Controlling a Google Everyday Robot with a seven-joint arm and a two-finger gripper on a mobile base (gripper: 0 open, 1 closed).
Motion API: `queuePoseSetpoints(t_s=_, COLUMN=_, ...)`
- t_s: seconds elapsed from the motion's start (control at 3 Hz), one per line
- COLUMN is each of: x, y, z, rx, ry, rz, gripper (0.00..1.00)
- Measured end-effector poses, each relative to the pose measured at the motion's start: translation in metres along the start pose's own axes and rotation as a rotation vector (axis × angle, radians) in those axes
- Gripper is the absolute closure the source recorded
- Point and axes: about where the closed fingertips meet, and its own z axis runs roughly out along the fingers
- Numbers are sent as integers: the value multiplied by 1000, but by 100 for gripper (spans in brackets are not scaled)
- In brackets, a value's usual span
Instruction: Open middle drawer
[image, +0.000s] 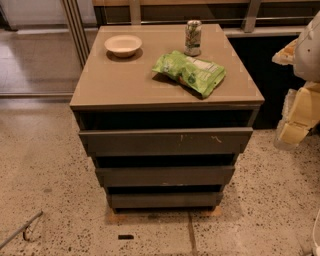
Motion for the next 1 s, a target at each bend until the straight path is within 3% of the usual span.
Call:
queuePoseSetpoints(t_s=0.67, x=1, y=4, z=11, rx=1, ry=-11, rz=3, gripper=0)
queuePoseSetpoints(t_s=1.0, x=3, y=16, z=46, rx=-20, ry=-29, rz=-1, gripper=0)
